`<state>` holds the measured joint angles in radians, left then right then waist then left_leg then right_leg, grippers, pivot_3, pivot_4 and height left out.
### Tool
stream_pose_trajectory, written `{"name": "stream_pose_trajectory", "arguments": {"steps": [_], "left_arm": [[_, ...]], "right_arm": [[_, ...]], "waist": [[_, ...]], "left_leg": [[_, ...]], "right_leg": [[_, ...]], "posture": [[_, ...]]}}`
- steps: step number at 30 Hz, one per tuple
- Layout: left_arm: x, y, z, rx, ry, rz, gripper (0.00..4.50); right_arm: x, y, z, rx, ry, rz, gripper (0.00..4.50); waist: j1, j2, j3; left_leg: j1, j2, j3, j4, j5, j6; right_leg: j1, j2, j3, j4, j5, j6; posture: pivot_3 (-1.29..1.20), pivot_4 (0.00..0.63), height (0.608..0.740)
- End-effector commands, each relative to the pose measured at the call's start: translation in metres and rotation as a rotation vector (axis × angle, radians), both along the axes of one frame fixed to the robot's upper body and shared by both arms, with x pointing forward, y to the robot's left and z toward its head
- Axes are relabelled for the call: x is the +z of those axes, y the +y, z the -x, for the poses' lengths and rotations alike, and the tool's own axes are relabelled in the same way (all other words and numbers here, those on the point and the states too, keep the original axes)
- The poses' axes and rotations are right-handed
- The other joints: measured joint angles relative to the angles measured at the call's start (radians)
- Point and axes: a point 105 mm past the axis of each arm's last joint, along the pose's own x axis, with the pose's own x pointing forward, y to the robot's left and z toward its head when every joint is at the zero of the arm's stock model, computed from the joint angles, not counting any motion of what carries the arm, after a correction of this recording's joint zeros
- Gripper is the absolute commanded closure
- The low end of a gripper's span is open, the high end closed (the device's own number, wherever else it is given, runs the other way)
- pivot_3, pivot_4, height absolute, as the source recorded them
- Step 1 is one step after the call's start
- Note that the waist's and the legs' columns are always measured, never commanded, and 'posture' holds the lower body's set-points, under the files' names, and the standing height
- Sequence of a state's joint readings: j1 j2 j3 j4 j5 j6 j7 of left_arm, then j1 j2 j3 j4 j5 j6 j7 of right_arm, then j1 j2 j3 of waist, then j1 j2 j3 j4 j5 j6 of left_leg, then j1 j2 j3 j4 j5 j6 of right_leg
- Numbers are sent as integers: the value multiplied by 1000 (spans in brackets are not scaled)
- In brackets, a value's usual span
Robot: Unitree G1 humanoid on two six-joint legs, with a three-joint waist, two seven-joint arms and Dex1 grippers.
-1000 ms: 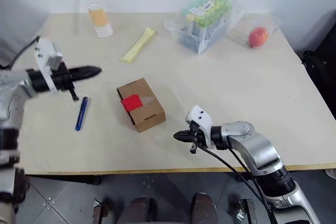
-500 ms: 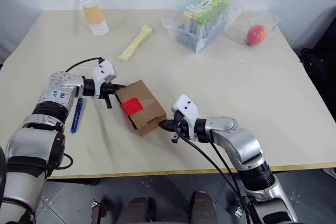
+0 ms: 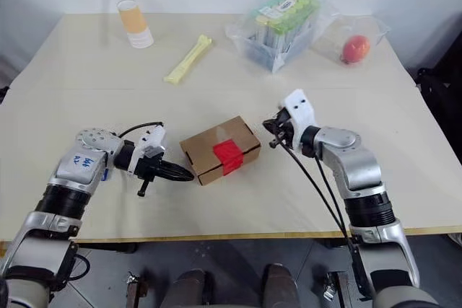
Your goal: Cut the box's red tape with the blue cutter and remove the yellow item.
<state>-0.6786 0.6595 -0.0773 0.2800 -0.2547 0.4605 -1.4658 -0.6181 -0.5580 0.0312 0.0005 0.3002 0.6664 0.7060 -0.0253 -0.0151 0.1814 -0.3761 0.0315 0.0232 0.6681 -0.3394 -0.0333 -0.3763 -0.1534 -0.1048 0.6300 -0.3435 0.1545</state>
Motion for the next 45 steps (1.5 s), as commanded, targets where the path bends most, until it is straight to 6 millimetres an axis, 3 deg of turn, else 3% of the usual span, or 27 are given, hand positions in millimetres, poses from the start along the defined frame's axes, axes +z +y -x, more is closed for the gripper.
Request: {"name": "stream_pose_trajectory", "arguments": {"steps": [1,4,8,13,17,27,32,37,40,43,45], "left_arm": [[40,16,-14,124,-66,101,4484],[52,30,-42,280,-100,117,4484],[27,30,-76,402,-155,-20,4484],[-3,-14,-57,141,-76,-88,4484],[-19,-39,-32,-38,-40,-115,4484],[-35,-78,-13,-28,-13,-44,4484],[-36,-94,-22,89,-46,4,4484],[-24,-93,-17,97,-89,38,4484],[10,-76,-16,134,-177,164,4484],[27,-48,-10,172,-203,200,3654],[34,-27,-5,222,-214,205,3103]], "right_arm": [[10,-21,27,52,55,-8,4500],[-16,-17,75,213,273,28,4500],[-40,4,93,251,353,21,4500],[-39,33,82,236,303,-6,4500],[-28,37,54,187,207,14,4500],[-11,27,18,211,115,84,4500],[-8,27,-2,205,78,105,4500],[4,8,-9,184,-6,148,4500],[26,-20,3,186,-32,91,4500],[23,-64,18,148,-23,167,4500],[20,-82,33,179,-19,183,4133]], "waist": [[2,0,0],[13,0,0],[8,0,0],[2,0,0],[-1,0,0],[1,0,0],[0,0,0],[0,0,0],[2,0,0],[4,0,0],[4,0,0]], "left_leg": [[0,0,0,0,0,0],[0,0,0,0,0,0],[2,0,2,1,0,0],[0,0,2,7,0,0],[-1,0,2,8,0,0],[-1,0,1,10,0,1],[-1,0,1,12,0,1],[-1,0,1,13,0,1],[-1,0,1,12,0,1],[-2,0,0,13,0,1],[-2,0,0,12,-1,1]], "right_leg": [[0,0,0,0,0,0],[1,0,-1,0,0,0],[2,0,0,0,0,-1],[1,0,0,2,1,-1],[1,0,0,2,1,-1],[1,0,0,3,1,-1],[1,-1,0,5,1,-1],[1,-1,0,6,1,-1],[1,-1,0,6,1,-1],[1,-1,0,6,1,-1],[2,-1,0,5,1,-1]], "posture": [[0,150,740],[0,150,740],[0,150,740],[0,150,740],[0,150,740],[0,150,740],[0,150,740],[0,150,740],[0,150,740],[0,150,740],[0,150,740]]}}
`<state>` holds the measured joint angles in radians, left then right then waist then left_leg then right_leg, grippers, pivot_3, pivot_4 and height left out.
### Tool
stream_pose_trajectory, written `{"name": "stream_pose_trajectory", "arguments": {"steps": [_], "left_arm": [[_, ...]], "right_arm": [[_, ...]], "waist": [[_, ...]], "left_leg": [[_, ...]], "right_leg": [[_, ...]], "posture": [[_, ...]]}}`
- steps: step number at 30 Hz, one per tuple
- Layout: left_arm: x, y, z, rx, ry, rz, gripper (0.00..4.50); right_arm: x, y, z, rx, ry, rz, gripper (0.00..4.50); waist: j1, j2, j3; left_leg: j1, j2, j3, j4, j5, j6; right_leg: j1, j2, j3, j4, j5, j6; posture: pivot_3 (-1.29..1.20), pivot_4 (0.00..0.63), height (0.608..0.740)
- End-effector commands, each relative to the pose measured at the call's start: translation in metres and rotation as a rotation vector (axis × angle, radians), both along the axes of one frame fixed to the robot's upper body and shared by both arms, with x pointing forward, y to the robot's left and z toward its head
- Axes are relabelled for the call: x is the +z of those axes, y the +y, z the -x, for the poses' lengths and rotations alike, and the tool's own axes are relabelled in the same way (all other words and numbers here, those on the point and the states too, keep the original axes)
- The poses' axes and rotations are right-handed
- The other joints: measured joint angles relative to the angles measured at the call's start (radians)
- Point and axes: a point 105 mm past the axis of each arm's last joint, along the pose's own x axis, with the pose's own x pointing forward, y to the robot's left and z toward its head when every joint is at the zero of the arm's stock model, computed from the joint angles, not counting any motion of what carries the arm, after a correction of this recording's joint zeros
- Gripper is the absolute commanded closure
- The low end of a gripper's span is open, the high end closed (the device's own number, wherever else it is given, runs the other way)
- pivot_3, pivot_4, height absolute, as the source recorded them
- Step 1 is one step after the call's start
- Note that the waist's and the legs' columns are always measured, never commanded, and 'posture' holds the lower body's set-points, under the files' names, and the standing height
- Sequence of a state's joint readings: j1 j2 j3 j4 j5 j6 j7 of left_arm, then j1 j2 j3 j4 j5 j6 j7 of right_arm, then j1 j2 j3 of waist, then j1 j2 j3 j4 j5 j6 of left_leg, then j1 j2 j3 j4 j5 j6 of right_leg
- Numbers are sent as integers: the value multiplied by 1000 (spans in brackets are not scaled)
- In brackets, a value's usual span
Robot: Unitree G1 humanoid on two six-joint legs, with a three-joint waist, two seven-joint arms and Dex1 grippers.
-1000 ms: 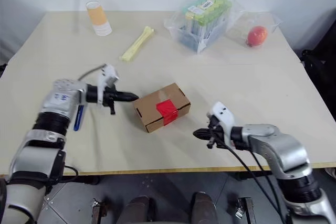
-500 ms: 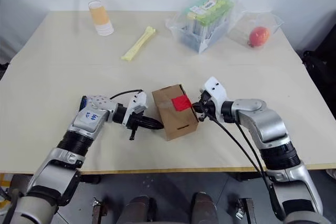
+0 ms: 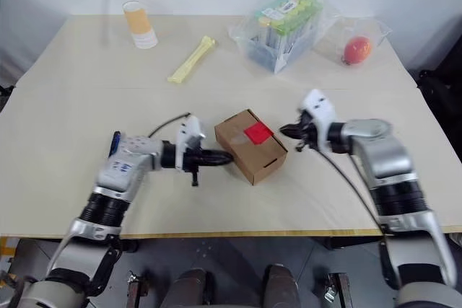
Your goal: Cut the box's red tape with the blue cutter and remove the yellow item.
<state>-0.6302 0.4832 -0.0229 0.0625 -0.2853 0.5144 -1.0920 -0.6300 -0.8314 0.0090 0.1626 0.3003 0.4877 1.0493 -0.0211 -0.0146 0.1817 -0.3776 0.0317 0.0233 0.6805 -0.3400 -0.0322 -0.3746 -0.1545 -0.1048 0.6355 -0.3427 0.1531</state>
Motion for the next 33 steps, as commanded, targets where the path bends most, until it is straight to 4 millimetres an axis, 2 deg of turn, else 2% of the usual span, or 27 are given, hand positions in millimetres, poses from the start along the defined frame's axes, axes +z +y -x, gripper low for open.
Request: {"name": "stream_pose_trajectory", "arguments": {"steps": [1,4,6,8,9,10,11,12,13,15,16,18,20,22,26,30,33], "left_arm": [[15,34,13,72,-28,48,2775],[15,86,25,253,-91,54,1930],[13,128,42,403,-196,103,1360],[5,158,55,524,-239,92,759],[-3,178,64,609,-218,80,489],[-19,212,85,748,-178,46,186],[-28,236,104,845,-151,14,0],[-33,253,117,919,-145,-18,0],[-36,272,133,1018,-147,-24,0],[-34,293,151,1132,-196,-45,0],[-32,312,165,1238,-236,-77,0],[-33,335,188,1379,-246,-56,0],[-36,338,199,1414,-232,-42,0],[-45,321,202,1358,-186,-20,0],[-39,293,185,1323,-262,-20,0],[-48,243,132,1328,-181,104,0],[-47,212,91,1337,-119,171,0]], "right_arm": [[4,-20,31,104,-13,-15,3882],[-2,-9,68,263,2,-95,2968],[-5,6,82,312,-57,-137,2333],[-8,18,92,355,-110,-143,1660],[-5,26,94,356,-165,-178,1328],[0,39,96,357,-301,-226,1019],[5,48,98,352,-401,-264,627],[9,57,107,401,-437,-347,245],[4,64,113,437,-424,-382,15],[-4,70,118,473,-369,-420,15],[-10,77,125,532,-288,-462,15],[-11,86,136,615,-232,-528,15],[-8,91,138,643,-256,-546,15],[-7,94,140,666,-277,-538,15],[-6,93,138,661,-287,-533,15],[-4,94,137,685,-271,-509,15],[-6,95,135,694,-273,-475,15]], "waist": [[0,0,0],[-11,0,0],[-17,1,0],[-14,1,1],[-8,1,1],[-5,1,1],[-9,-1,-1],[-8,-1,-1],[-5,-1,-1],[13,0,0],[28,0,0],[42,0,0],[45,0,0],[45,0,0],[46,-1,0],[47,0,0],[46,0,-1]], "left_leg": [[0,0,0,-1,0,0],[1,1,1,-3,0,0],[4,1,1,-5,0,0],[6,2,2,-7,-1,0],[6,2,2,-7,-1,0],[6,2,2,-6,-1,0],[6,2,2,-5,-1,0],[7,3,2,-5,-1,-1],[7,4,2,-5,-2,-2],[7,4,2,-4,-3,-1],[6,4,1,-2,-3,0],[8,3,0,2,-5,3],[10,4,-1,2,-5,3],[10,4,-1,2,-6,3],[11,4,-1,2,-7,2],[11,4,-2,2,-7,2],[11,4,-2,2,-7,2]], "right_leg": [[0,0,0,0,0,0],[0,0,0,-2,0,0],[0,0,1,-2,0,0],[0,0,1,-2,1,-1],[1,0,1,-2,1,-1],[1,0,1,-3,1,-2],[2,0,1,-4,1,-2],[2,1,1,-6,2,-3],[3,2,1,-6,2,-3],[4,2,1,-7,2,-3],[5,2,0,-8,3,-2],[11,2,0,-11,3,-2],[15,3,0,-15,3,-2],[15,2,0,-15,3,-2],[15,3,0,-13,3,-2],[16,3,0,-14,3,-2],[15,3,0,-12,3,-2]], "posture": [[0,150,740],[0,150,740],[0,150,740],[0,150,740],[0,150,740],[0,150,740],[0,150,740],[0,150,740],[0,150,740],[0,150,740],[0,150,740],[0,150,740],[0,150,740],[0,150,740],[0,150,740],[0,150,740],[0,150,740]]}}
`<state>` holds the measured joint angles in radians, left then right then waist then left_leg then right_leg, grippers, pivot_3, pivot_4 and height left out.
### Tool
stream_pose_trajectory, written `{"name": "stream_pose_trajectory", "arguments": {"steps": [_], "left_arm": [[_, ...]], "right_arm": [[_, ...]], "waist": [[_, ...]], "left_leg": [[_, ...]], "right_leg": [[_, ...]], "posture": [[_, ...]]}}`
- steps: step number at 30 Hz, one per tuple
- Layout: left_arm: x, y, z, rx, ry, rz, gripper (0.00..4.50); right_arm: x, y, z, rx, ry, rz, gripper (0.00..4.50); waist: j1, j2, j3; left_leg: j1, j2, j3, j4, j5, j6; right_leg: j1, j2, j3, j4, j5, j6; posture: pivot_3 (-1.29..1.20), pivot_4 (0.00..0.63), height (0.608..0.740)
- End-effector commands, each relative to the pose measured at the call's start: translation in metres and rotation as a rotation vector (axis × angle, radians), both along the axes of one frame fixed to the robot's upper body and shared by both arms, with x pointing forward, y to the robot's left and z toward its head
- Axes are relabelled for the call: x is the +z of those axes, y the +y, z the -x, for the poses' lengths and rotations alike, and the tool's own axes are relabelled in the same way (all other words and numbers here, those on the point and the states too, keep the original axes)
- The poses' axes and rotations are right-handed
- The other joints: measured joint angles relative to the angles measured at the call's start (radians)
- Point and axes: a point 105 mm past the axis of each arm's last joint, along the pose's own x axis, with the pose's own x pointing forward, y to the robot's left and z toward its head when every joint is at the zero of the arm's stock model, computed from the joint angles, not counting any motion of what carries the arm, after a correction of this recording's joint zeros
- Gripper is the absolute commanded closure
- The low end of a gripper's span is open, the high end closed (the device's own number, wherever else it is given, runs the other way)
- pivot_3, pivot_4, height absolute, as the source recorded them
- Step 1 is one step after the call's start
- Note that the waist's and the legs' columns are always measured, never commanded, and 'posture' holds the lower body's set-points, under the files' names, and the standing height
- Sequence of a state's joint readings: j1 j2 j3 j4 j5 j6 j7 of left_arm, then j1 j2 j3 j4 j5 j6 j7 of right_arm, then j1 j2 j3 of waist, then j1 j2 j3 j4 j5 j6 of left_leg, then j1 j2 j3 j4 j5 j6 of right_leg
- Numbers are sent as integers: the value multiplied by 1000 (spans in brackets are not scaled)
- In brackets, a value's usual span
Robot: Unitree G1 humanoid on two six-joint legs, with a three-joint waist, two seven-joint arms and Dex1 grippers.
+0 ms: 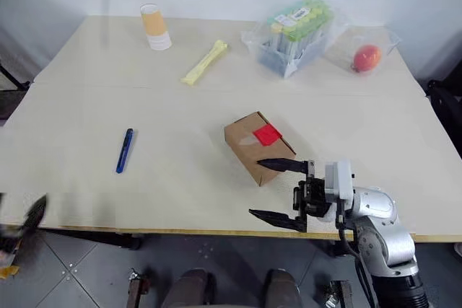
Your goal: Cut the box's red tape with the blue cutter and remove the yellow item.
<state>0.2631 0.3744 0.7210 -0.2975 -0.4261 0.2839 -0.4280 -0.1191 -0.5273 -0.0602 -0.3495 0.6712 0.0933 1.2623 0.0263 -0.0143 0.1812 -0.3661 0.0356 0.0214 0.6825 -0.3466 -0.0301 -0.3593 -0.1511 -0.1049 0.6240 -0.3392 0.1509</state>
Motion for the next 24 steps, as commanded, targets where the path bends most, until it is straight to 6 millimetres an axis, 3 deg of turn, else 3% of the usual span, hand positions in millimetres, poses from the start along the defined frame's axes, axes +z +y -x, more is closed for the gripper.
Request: {"name": "stream_pose_trajectory", "arguments": {"steps": [1,3,9,15,19,21,24], "left_arm": [[5,-36,-35,-15,35,38,0],[7,-53,-50,-35,58,21,0],[-4,-70,-76,-16,157,3,0],[-18,-64,-80,92,227,-1,0],[-29,-68,-83,58,278,45,0],[-34,-65,-85,72,298,99,397],[-40,-58,-86,76,342,23,1115]], "right_arm": [[4,1,3,22,-41,28,15],[4,2,3,29,-44,38,15],[6,9,6,37,-33,36,15],[13,12,8,12,-26,21,15],[14,11,8,-22,-15,19,15],[15,11,7,-39,-10,11,0],[17,11,8,-66,10,-21,0]], "waist": [[-3,-1,-1],[-7,-1,-1],[-26,-1,-1],[-22,-1,-1],[-20,0,-1],[-15,2,-2],[-7,5,-4]], "left_leg": [[0,0,0,0,0,0],[0,0,0,0,0,0],[-1,0,0,-1,0,-1],[-1,0,0,0,0,-1],[0,0,0,0,0,-1],[0,0,0,0,0,-1],[0,0,0,0,0,-1]], "right_leg": [[0,0,0,0,0,0],[-1,0,0,1,0,0],[-2,1,0,1,0,0],[-2,1,0,0,0,0],[-1,1,0,0,0,0],[-1,1,0,0,0,0],[-1,1,0,0,0,0]], "posture": [[0,150,740],[0,150,740],[0,150,740],[0,150,740],[0,150,740],[0,150,740],[0,150,740]]}}
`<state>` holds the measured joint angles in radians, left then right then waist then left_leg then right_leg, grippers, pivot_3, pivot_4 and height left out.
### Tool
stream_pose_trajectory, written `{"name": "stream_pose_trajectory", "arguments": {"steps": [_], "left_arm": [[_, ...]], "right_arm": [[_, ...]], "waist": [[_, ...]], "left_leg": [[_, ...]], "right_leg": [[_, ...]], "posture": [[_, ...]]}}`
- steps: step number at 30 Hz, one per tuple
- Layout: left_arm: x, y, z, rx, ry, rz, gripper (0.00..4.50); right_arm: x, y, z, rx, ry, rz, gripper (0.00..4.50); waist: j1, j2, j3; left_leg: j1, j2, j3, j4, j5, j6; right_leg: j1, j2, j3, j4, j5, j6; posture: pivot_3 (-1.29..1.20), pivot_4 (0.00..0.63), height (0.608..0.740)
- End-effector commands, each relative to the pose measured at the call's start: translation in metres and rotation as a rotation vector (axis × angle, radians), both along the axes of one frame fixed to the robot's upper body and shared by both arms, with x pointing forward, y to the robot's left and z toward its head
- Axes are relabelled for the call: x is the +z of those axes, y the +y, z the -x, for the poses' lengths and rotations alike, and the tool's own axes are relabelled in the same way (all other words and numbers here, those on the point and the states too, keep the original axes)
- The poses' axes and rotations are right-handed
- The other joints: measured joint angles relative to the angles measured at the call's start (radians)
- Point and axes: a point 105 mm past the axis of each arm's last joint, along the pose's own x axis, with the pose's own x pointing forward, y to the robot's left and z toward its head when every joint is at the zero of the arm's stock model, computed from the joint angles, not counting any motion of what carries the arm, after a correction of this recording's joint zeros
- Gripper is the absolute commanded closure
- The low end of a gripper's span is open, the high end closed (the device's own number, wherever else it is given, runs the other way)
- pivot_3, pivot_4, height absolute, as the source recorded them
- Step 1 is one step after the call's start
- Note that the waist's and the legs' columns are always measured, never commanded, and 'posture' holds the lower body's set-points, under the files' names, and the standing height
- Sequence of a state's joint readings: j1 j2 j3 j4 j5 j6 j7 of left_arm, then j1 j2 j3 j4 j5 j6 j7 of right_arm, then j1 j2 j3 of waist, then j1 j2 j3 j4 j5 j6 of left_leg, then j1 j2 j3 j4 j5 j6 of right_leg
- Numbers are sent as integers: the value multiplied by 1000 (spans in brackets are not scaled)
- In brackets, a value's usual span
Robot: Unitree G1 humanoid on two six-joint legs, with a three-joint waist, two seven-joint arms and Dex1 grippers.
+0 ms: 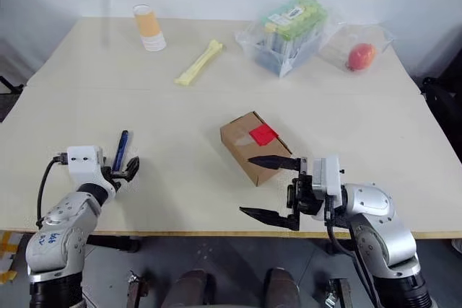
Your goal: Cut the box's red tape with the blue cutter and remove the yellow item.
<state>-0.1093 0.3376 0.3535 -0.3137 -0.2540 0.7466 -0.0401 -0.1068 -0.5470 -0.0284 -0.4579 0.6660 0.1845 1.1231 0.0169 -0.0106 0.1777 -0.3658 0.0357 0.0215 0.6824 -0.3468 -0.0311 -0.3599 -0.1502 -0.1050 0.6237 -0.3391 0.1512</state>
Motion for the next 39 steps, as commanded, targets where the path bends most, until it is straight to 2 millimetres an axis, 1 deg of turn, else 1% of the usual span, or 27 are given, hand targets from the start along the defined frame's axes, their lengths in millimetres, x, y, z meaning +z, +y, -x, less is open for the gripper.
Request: {"name": "stream_pose_trajectory", "arguments": {"steps": [1,3,8,10,13,14,15,16,17,18,19,20,22,24,25,27,28,30,32,34,36,39], "left_arm": [[-22,18,6,50,105,-54,1416],[-24,18,7,54,111,-42,1957],[-33,13,7,42,141,-16,3515],[-34,13,8,49,142,-16,4007],[-34,8,8,34,116,16,4019],[-25,0,4,-10,53,38,4019],[-15,-13,0,-89,-15,72,4019],[-8,-21,-2,-144,-62,94,4019],[4,-36,-2,-260,-123,110,4019],[15,-55,4,-435,-163,118,4019],[22,-68,13,-577,-180,102,4019],[28,-82,25,-751,-184,65,4019],[26,-100,52,-1063,-115,-45,4019],[15,-110,73,-1299,1,-162,4019],[11,-116,78,-1373,27,-216,4019],[7,-128,77,-1454,48,-275,4019],[7,-142,73,-1485,32,-283,4019],[-1,-168,66,-1547,38,-380,4019],[-7,-184,63,-1588,58,-438,4019],[-9,-194,59,-1607,74,-451,4019],[-14,-201,59,-1643,121,-480,4019],[-24,-201,54,-1661,232,-537,4019]], "right_arm": [[12,-2,6,-21,-24,-42,0],[14,-2,6,-34,-9,-67,0],[18,-1,5,-54,-16,-89,0],[18,-1,6,-59,-18,-87,0],[18,-2,6,-67,-19,-83,0],[16,-3,6,-72,-19,-80,0],[15,-4,6,-75,-19,-76,0],[14,-5,6,-77,-19,-73,0],[13,-5,6,-78,-20,-64,0],[11,-6,8,-73,-22,-44,0],[9,-7,11,-62,-23,-27,0],[7,-8,15,-49,-23,-7,0],[11,-14,22,-61,0,-11,0],[8,-19,30,-80,75,41,0],[5,-20,36,-69,114,82,0],[-8,-23,46,-52,196,185,0],[-17,-25,51,-55,216,250,0],[-29,-28,51,-101,258,313,406],[-35,-27,47,-147,263,352,933],[-43,-26,44,-172,254,407,1673],[-54,-29,38,-220,258,471,2395],[-60,-34,22,-303,236,502,3415]], "waist": [[2,2,-1],[0,4,-2],[-4,5,-3],[-4,6,-3],[-4,7,-4],[-4,7,-4],[-3,8,-4],[-1,8,-4],[2,8,-4],[4,8,-4],[7,7,-4],[9,7,-4],[9,7,-3],[9,10,-1],[9,12,-1],[12,15,-1],[17,15,-1],[24,12,-1],[27,10,-1],[16,10,-1],[10,9,-1],[11,9,-1]], "left_leg": [[0,0,0,0,0,0],[1,0,1,0,0,0],[2,0,2,-1,0,0],[4,0,2,-2,0,0],[6,0,3,-3,0,0],[6,0,4,-3,0,0],[6,0,4,-3,0,0],[6,0,4,-3,0,0],[6,0,4,-4,0,0],[6,0,4,-3,0,0],[5,0,4,-3,0,0],[3,0,4,-2,0,0],[-2,0,3,-1,0,0],[-3,0,4,-2,0,0],[-3,0,4,-2,0,0],[-3,0,5,-3,-1,1],[-3,0,5,-3,-1,1],[-3,-1,5,-2,-1,2],[-3,-1,5,-1,-1,3],[-3,-1,6,-1,-1,3],[-3,-1,6,-2,-1,3],[-3,-1,6,-2,0,3]], "right_leg": [[0,0,0,0,0,0],[0,0,1,0,0,0],[0,0,1,1,0,0],[1,0,2,1,0,0],[3,0,3,0,0,0],[3,0,3,0,0,0],[3,0,3,0,0,0],[3,0,3,-1,0,0],[3,0,3,-1,0,0],[3,0,3,-1,0,0],[2,0,3,-2,0,0],[1,0,3,-3,0,0],[-2,0,2,-4,0,0],[-4,0,2,-4,0,0],[-3,0,2,-5,0,0],[-1,0,2,-9,0,0],[0,0,2,-12,0,-1],[0,0,2,-12,0,0],[1,0,2,-11,0,0],[0,1,3,-11,0,0],[-2,1,3,-10,0,0],[-1,1,2,-10,0,0]], "posture": [[0,150,740],[0,150,740],[0,150,740],[0,150,740],[0,150,740],[0,150,740],[0,150,740],[0,150,740],[0,150,740],[0,150,740],[0,150,740],[0,150,740],[0,150,740],[0,150,740],[0,150,740],[0,150,740],[0,150,740],[0,150,740],[0,150,740],[0,150,740],[0,150,740],[0,150,740]]}}
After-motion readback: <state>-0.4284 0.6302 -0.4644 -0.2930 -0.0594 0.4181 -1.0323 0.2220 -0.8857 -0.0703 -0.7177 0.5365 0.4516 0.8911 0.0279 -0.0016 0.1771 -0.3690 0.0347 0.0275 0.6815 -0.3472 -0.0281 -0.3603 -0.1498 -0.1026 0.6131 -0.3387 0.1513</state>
